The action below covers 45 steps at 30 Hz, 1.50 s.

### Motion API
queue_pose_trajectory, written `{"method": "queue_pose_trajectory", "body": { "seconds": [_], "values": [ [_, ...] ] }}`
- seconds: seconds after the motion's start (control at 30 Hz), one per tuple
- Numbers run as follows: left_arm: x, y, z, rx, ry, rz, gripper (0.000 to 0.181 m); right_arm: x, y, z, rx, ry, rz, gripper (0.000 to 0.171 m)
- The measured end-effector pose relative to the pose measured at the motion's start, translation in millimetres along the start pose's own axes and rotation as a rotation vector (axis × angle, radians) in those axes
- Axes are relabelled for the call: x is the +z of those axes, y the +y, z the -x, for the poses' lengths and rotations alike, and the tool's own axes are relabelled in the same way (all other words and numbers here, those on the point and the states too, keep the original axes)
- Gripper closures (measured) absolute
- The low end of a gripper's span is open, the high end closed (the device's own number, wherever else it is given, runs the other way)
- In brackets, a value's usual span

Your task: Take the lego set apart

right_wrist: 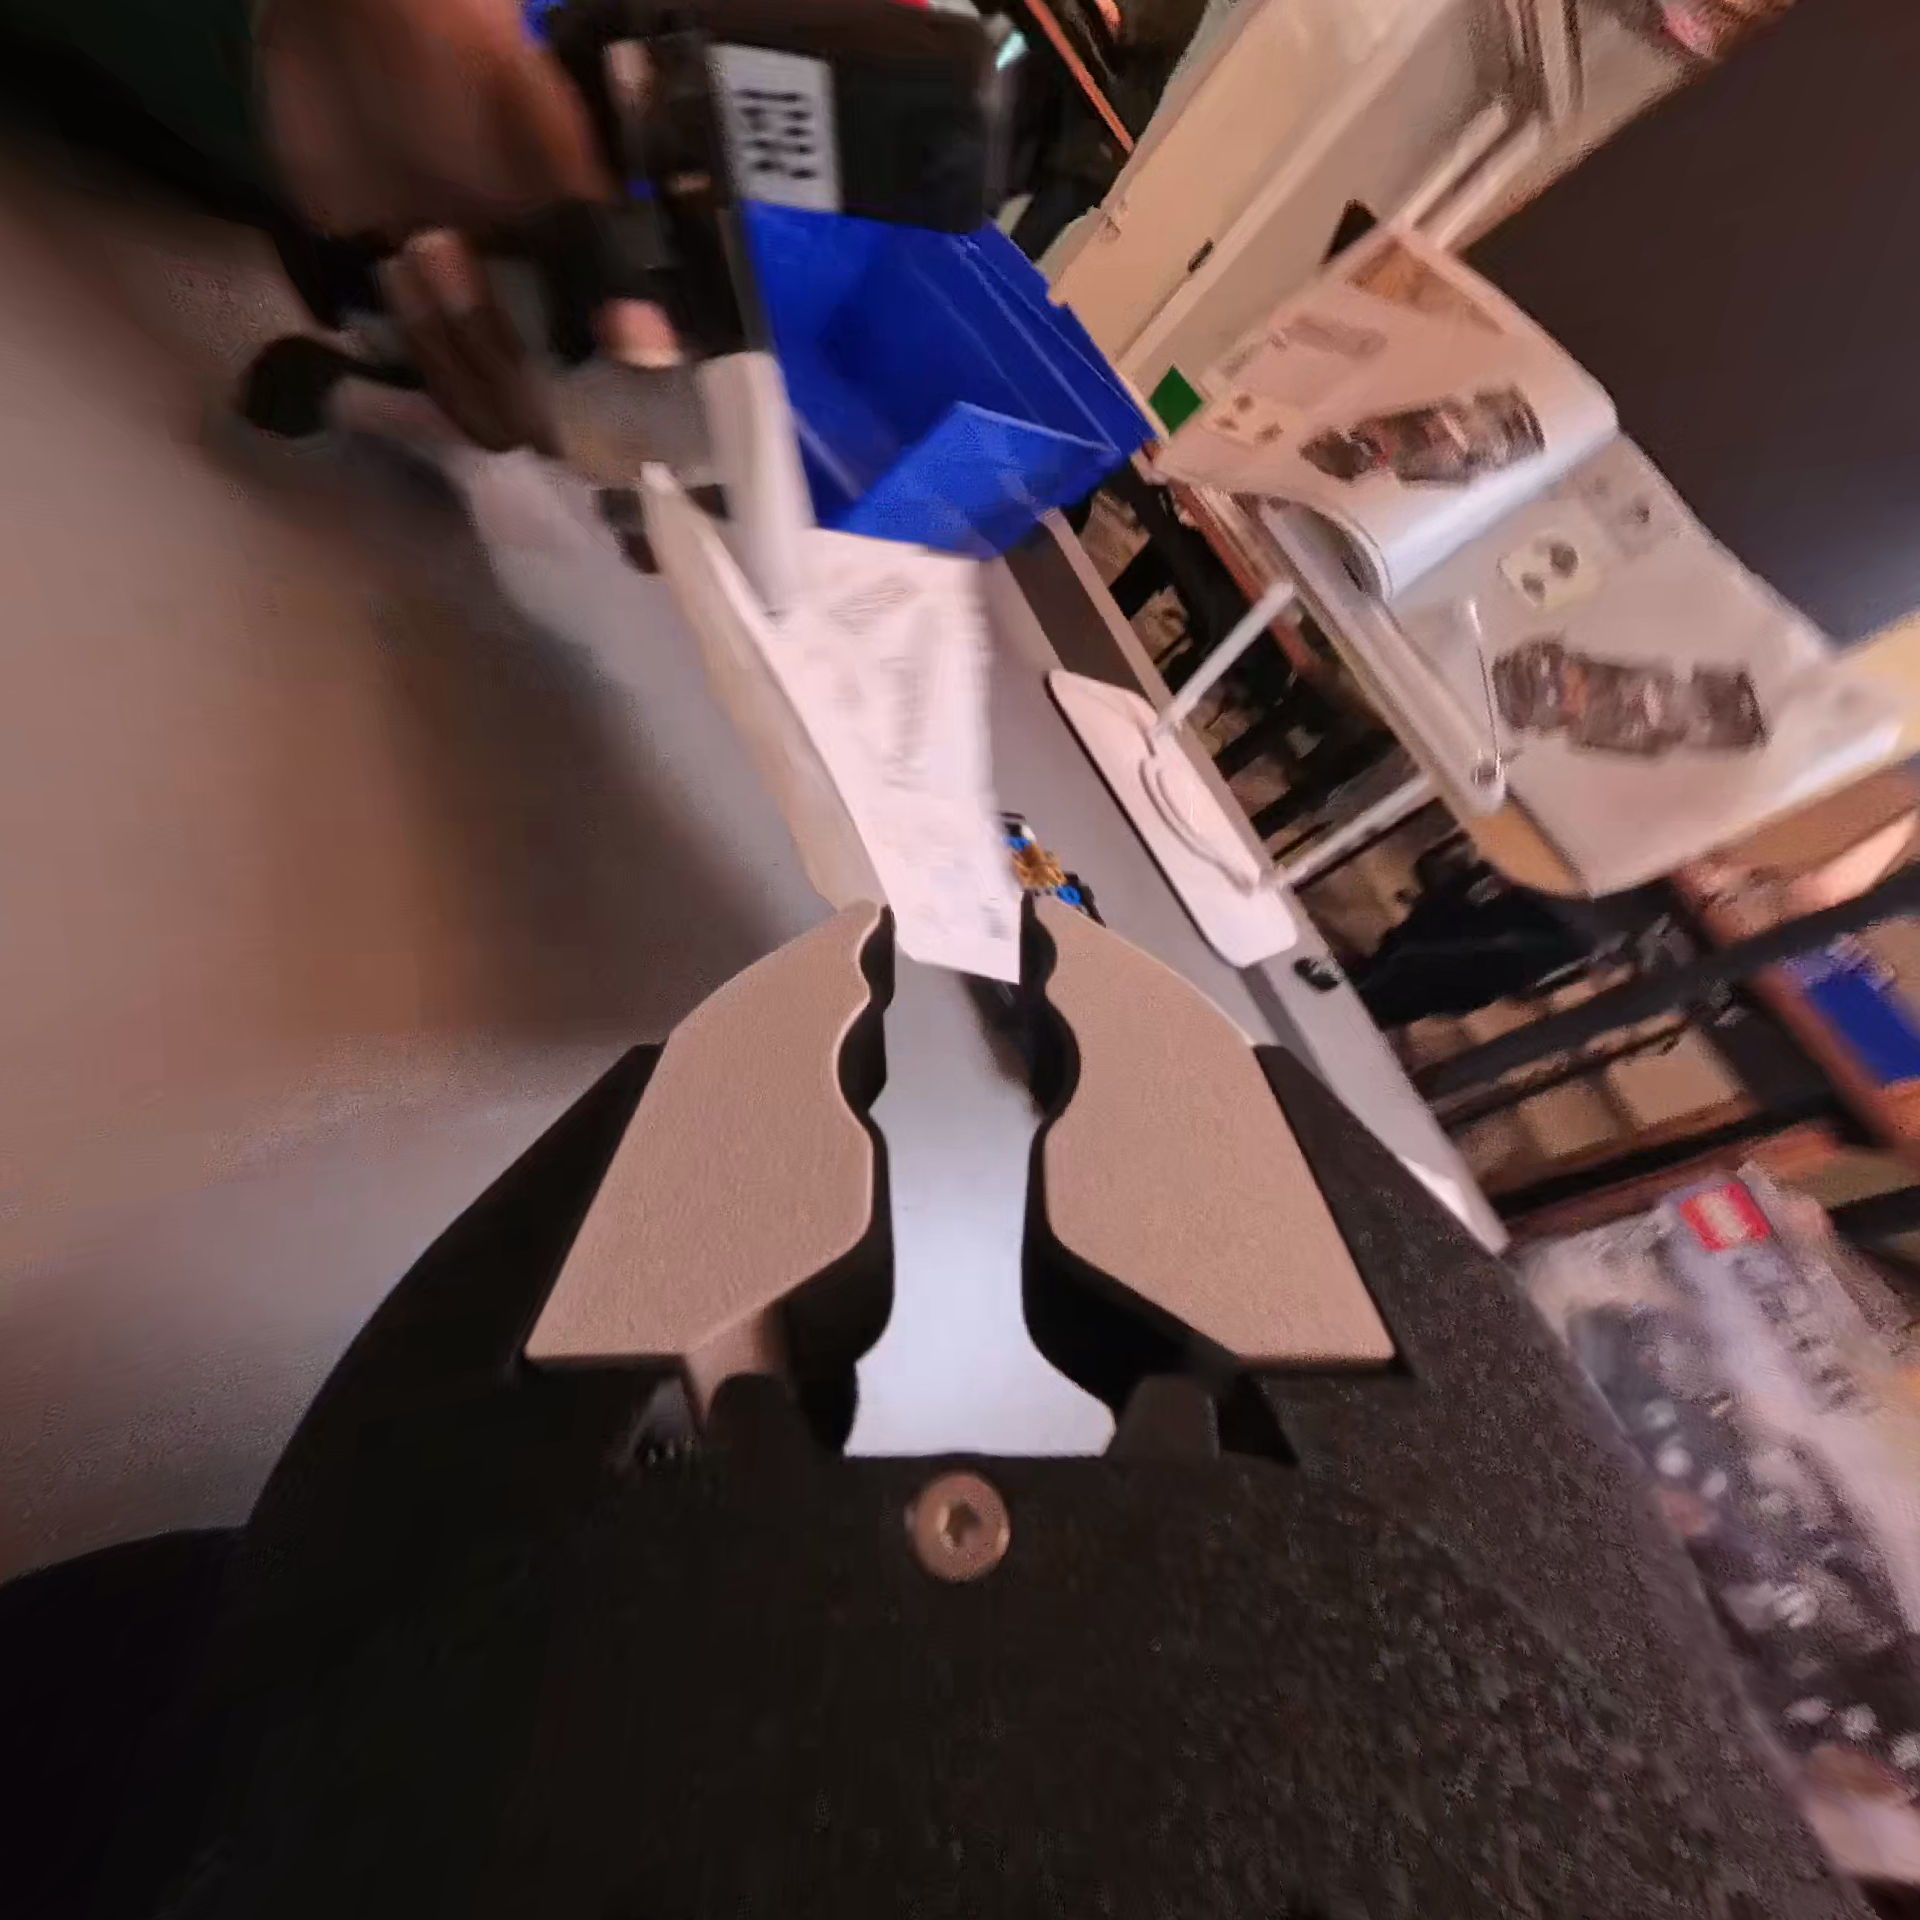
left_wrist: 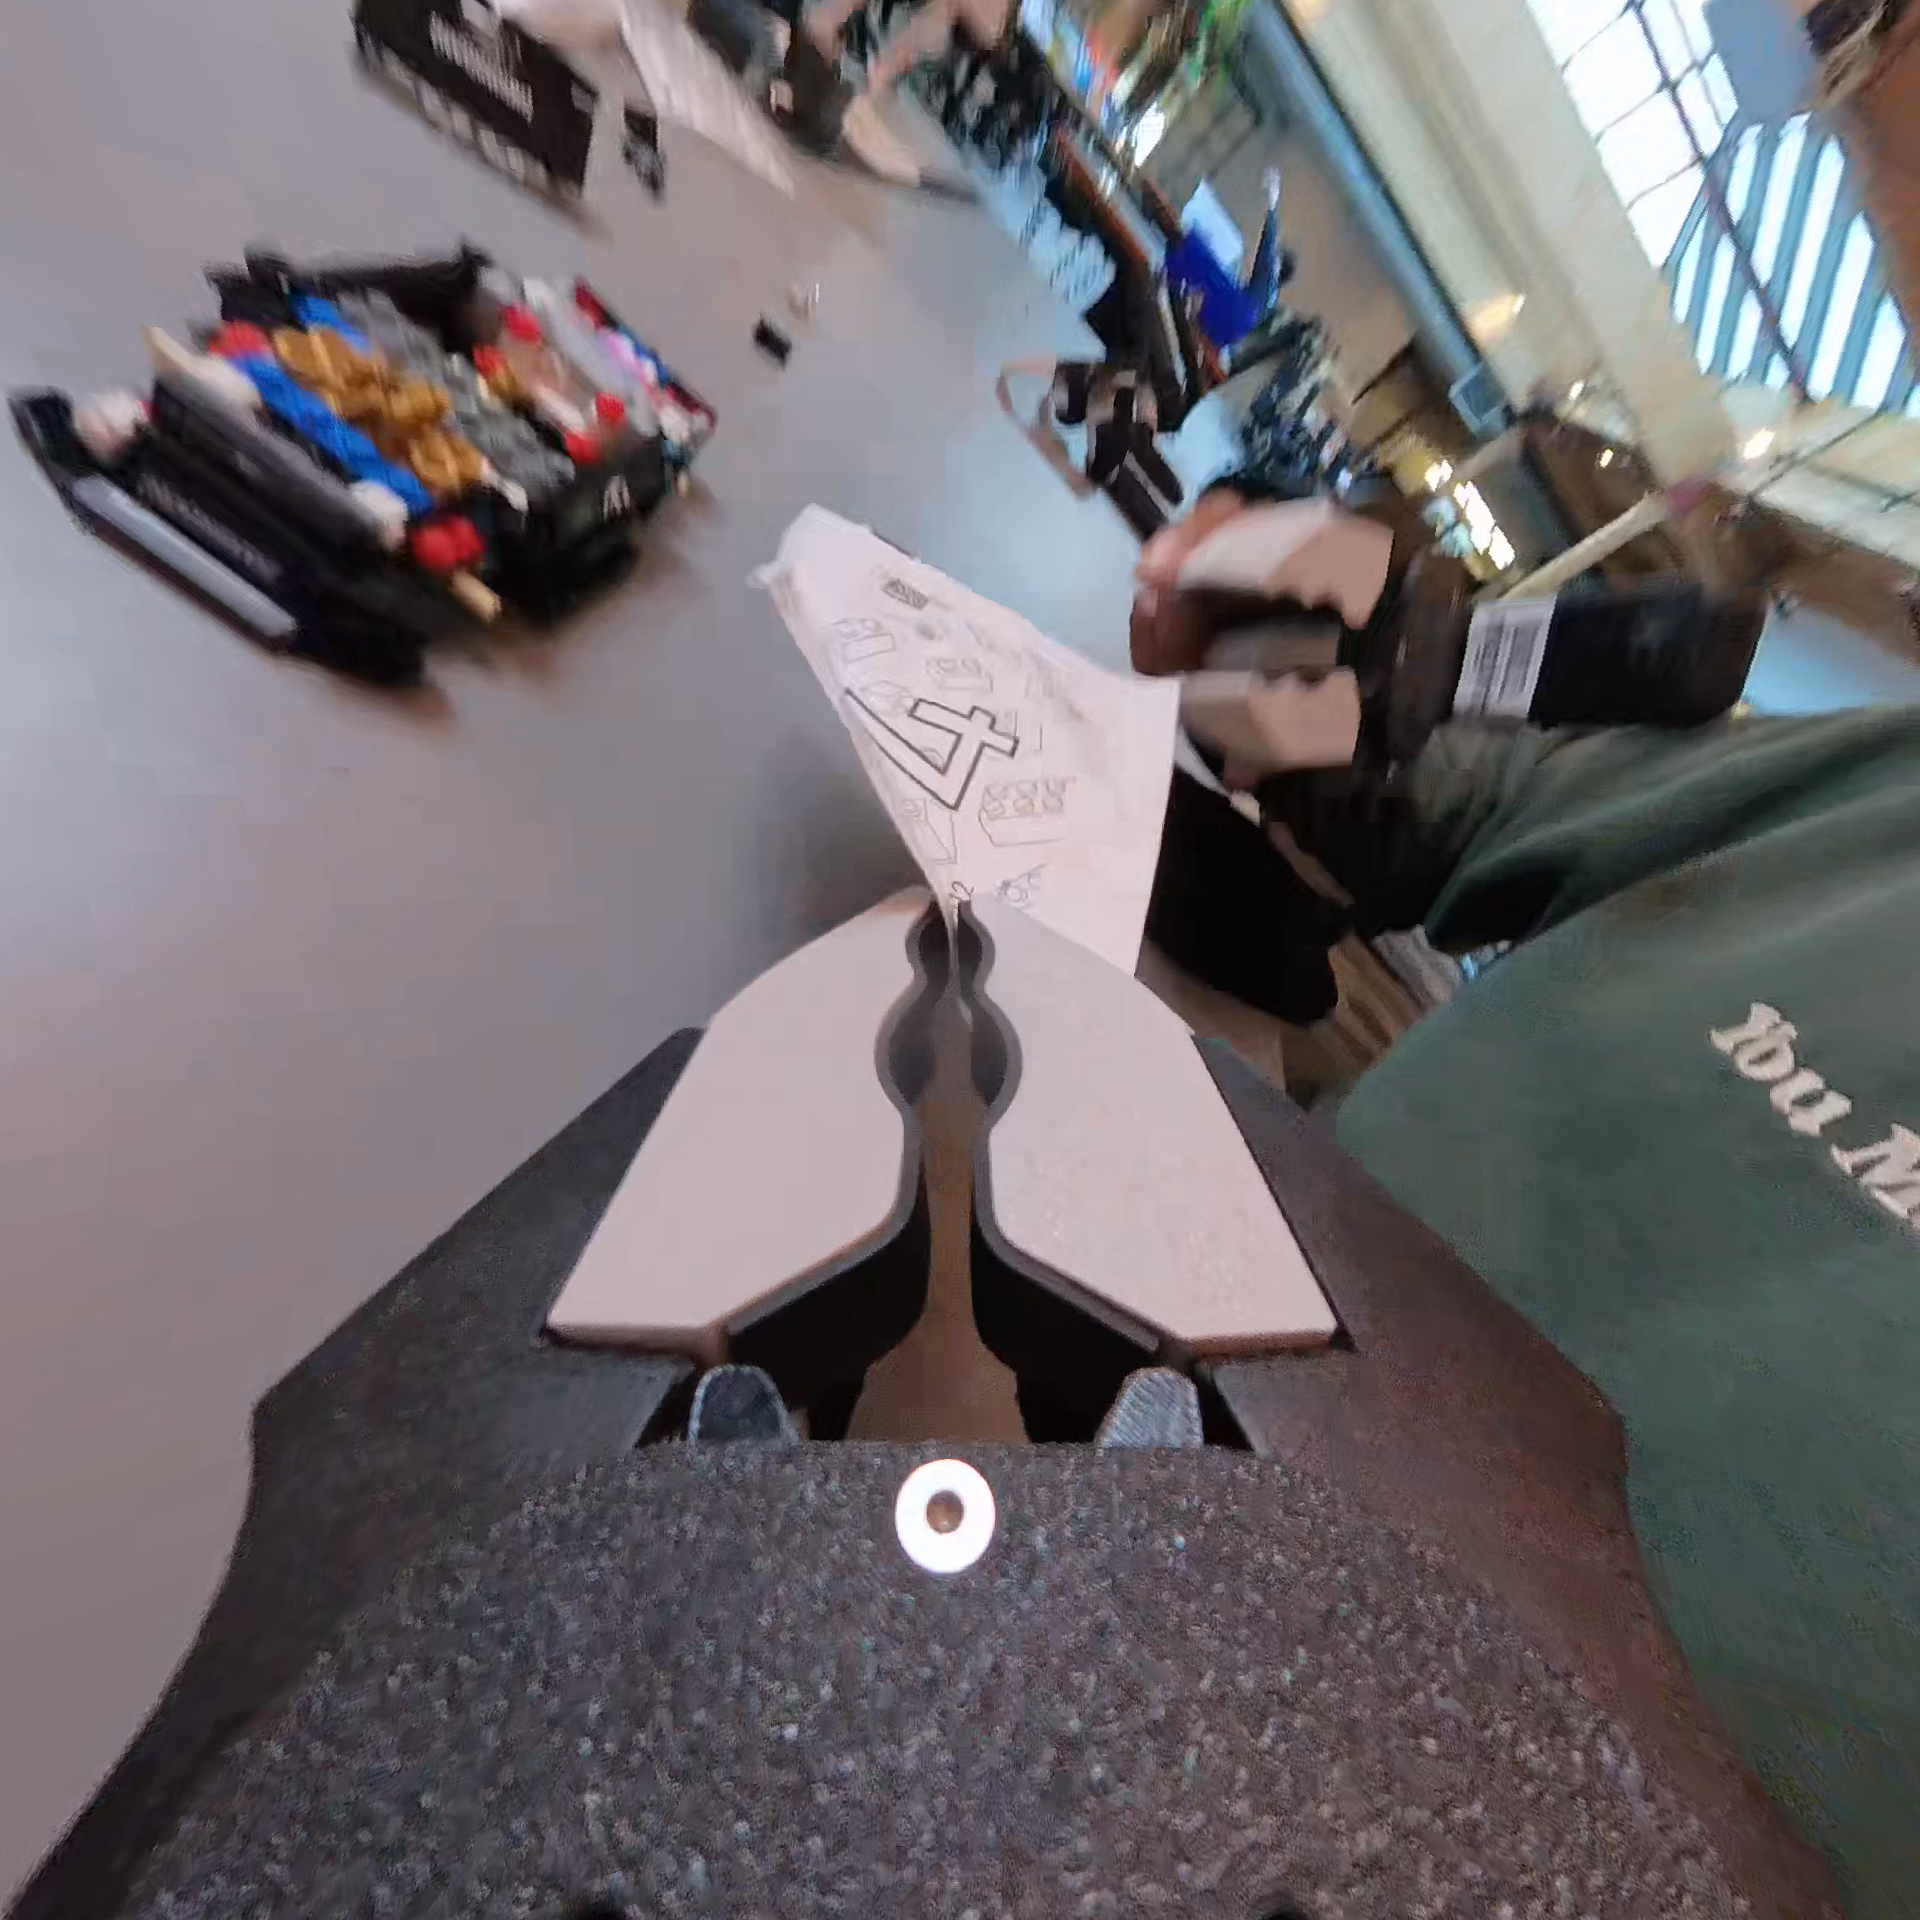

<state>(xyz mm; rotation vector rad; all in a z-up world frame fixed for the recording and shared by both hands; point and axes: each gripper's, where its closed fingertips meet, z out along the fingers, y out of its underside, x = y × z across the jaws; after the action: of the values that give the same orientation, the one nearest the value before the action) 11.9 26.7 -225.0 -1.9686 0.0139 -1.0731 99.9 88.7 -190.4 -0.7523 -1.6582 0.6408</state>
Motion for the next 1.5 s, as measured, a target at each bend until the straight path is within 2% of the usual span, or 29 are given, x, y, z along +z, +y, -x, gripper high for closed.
{"method": "queue_pose_trajectory", "body": {
  "seconds": [0.1,0.2,0.33,0.43,0.57,0.7,0.8,1.03,1.13,1.2,1.33,1.5],
  "values": [
    [-5.9,16.1,9.0,0.007,-0.046,0.089,0.181,-1.4,19.6,-49.0,0.207,0.045,0.027,0.149],
    [-5.8,28.8,15.8,0.059,-0.087,0.178,0.178,5.4,61.6,-107.8,0.322,0.129,0.118,0.148],
    [-6.1,36.8,24.8,0.170,-0.164,0.262,0.157,27.5,137.6,-184.2,0.425,0.188,0.289,0.146],
    [-11.4,30.1,28.7,0.261,-0.225,0.247,0.143,49.6,195.5,-241.7,0.538,0.190,0.403,0.143],
    [-22.3,10.4,28.8,0.363,-0.266,0.152,0.141,75.0,270.0,-312.2,0.627,0.251,0.575,0.143],
    [-30.1,-3.6,26.0,0.401,-0.263,0.068,0.144,91.8,333.9,-331.5,0.710,0.264,0.772,0.147],
    [-31.1,-6.6,27.4,0.419,-0.271,0.050,0.146,93.2,361.5,-322.0,0.725,0.259,0.883,0.153],
    [-23.7,0.8,29.1,0.422,-0.256,0.086,0.148,87.1,350.1,-291.0,0.759,0.173,0.925,0.171],
    [-21.4,3.3,27.3,0.441,-0.257,0.098,0.148,82.1,337.4,-277.1,0.746,0.135,0.912,0.171],
    [-20.1,4.3,26.4,0.448,-0.257,0.104,0.149,79.6,330.1,-271.5,0.738,0.116,0.883,0.165],
    [-19.6,3.6,26.0,0.458,-0.259,0.101,0.149,72.3,313.1,-301.6,0.726,0.247,0.721,0.153],
    [-19.8,1.0,26.0,0.452,-0.259,0.087,0.151,58.9,301.4,-356.7,0.926,0.497,0.522,0.147]
  ]
}}
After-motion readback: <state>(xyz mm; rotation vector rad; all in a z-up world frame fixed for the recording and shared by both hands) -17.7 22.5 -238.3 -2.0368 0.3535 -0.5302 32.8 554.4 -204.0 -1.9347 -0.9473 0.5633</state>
